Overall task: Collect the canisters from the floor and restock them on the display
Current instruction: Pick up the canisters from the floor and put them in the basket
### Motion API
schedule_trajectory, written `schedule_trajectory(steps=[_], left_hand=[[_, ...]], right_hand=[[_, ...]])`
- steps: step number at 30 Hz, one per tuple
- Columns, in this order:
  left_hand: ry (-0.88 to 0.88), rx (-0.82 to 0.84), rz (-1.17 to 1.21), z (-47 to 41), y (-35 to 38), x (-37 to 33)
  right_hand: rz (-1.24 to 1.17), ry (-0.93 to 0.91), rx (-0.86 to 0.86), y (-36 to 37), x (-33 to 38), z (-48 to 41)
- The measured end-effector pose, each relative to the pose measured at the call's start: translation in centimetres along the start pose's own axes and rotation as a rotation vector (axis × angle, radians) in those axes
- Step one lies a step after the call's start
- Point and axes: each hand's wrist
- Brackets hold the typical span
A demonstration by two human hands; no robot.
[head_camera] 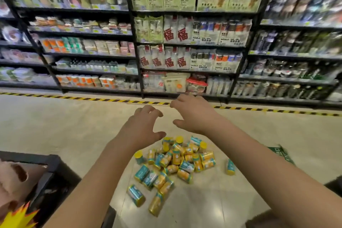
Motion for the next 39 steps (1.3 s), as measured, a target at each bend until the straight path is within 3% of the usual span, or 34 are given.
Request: schedule_trajectory(steps=[4,9,14,25,39], left_hand=[[0.072,0.041,0.022,-5.6,1.7,0.9],[0.137,0.097,0.047,-10.4,5.1,0.0],[0.13,0.109,0.065,-15.8,8.5,-1.8],[0.051,0.159,0.057,-26.4,18.5,-5.1],[-0.074,0.332,0.106,-34.6,41.7,3.5]], right_hand=[[0.127,0.002,0.053,2.3,-3.8,-1.0],[-0.004,0.076,0.086,6.0,-9.2,0.9],[0.001,0.134,0.127,10.2,-16.2,0.2],[-0.047,0.033,0.212,19.5,-29.9,-4.6],[-0.152,0.06,0.124,46.8,-33.4,-8.9]])
Point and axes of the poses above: each hand's wrist, its own z-axis away from the middle knuckle, its own y-axis out of the palm, x = y × z, and after that the axes turned 1 degree about -x, right-handed
